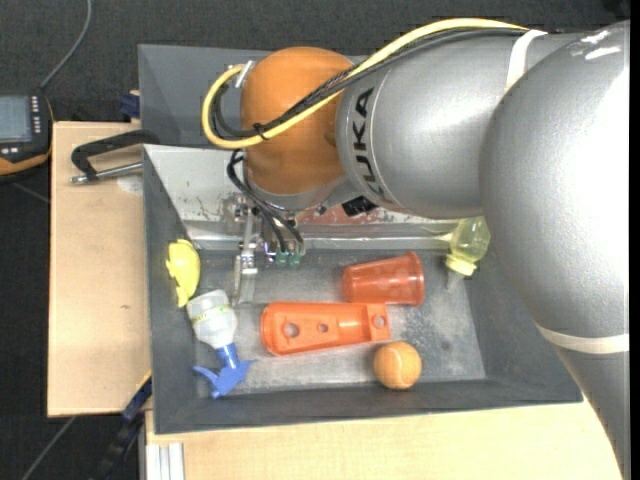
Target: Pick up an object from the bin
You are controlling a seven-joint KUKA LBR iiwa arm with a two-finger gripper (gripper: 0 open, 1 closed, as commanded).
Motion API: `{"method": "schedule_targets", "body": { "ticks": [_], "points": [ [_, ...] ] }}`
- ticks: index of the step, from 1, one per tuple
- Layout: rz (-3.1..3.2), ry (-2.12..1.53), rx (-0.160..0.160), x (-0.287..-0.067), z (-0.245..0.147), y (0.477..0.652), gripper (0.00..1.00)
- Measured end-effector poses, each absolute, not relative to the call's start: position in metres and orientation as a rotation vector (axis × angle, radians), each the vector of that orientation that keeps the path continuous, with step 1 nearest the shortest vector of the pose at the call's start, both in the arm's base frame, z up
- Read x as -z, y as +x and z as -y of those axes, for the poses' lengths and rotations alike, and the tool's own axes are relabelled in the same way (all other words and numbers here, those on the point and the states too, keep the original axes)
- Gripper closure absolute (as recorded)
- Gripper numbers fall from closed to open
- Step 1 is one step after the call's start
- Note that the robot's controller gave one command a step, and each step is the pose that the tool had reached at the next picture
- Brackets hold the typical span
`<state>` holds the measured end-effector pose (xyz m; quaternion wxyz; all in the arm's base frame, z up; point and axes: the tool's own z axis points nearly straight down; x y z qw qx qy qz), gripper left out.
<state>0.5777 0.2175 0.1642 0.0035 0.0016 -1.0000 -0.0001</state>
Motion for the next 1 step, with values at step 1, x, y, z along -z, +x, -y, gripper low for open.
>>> {"method": "schedule_targets", "body": {
  "ticks": [1],
  "points": [
    [3.143, 0.002, 0.003, -0.1694, -0.2165, 0.5799, 0.0]
  ]
}}
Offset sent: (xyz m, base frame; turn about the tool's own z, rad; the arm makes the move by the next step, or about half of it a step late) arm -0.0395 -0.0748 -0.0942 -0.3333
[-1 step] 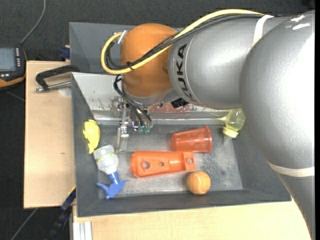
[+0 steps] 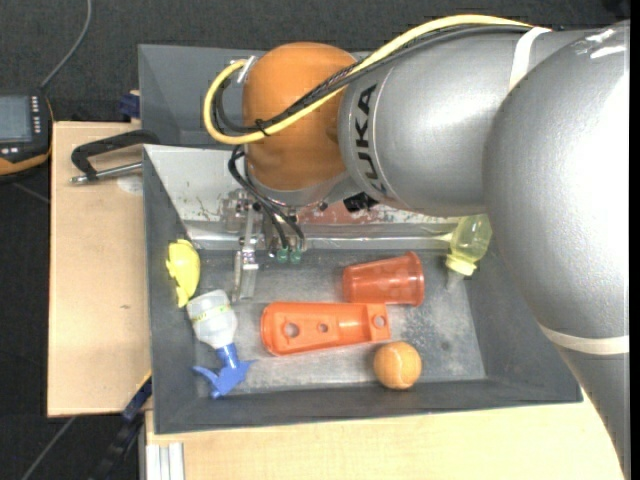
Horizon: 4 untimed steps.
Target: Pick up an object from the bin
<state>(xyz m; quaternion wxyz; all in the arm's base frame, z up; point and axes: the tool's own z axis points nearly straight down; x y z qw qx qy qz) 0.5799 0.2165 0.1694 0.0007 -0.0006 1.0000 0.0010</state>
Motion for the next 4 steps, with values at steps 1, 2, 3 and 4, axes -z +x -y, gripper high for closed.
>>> {"method": "schedule_targets", "body": {
  "ticks": [1, 2, 3, 4],
  "points": [
    [-3.124, -0.276, -0.008, -0.123, -0.183, 0.56, 0.0],
    [-3.093, -0.514, -0.005, -0.125, -0.093, 0.581, 0.0],
    [-3.106, -0.438, -0.004, -0.134, -0.084, 0.57, 0.0],
    [-3.075, -0.585, -0.006, -0.081, -0.108, 0.569, 0.0]
  ]
}}
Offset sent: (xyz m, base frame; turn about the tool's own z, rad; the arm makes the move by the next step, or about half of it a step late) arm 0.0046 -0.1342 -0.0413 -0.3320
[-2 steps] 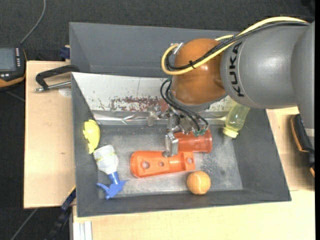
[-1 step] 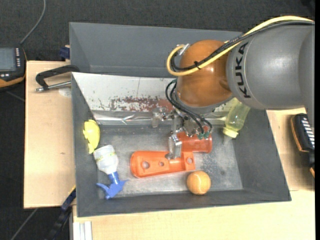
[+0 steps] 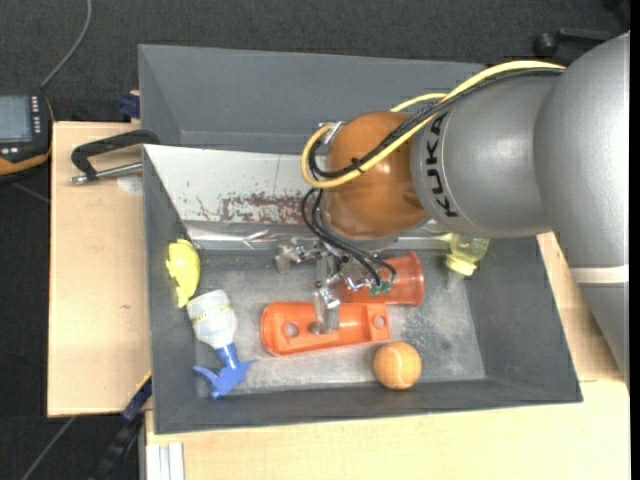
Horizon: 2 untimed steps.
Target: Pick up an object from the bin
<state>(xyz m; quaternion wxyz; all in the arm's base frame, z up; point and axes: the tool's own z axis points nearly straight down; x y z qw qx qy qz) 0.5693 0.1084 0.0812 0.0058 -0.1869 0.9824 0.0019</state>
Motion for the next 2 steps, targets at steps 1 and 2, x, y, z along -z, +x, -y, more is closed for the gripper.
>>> {"method": "schedule_targets", "body": {
  "ticks": [1, 2],
  "points": [
    [-3.096, -0.497, -0.007, -0.071, -0.1004, 0.547, 1.0],
    [-3.096, -0.497, -0.007, -0.071, -0.1004, 0.547, 1.0]
  ]
}}
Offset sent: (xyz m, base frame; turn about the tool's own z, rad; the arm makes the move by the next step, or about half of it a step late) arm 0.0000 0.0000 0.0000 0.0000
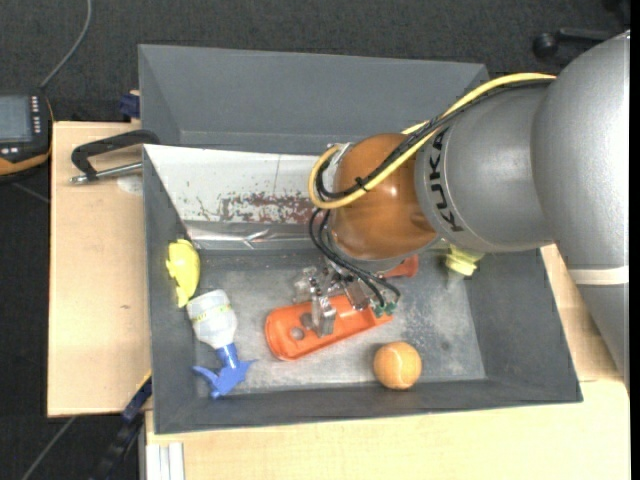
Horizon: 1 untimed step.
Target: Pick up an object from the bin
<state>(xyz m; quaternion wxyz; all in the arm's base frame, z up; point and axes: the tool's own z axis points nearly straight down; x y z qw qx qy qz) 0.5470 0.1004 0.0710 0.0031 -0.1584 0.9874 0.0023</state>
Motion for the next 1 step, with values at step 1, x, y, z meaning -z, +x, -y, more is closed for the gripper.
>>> {"method": "schedule_targets", "body": {
  "ticks": [1],
  "points": [
    [-3.097, -0.498, -0.007, -0.0746, -0.1003, 0.546, 1.0]
  ]
}}
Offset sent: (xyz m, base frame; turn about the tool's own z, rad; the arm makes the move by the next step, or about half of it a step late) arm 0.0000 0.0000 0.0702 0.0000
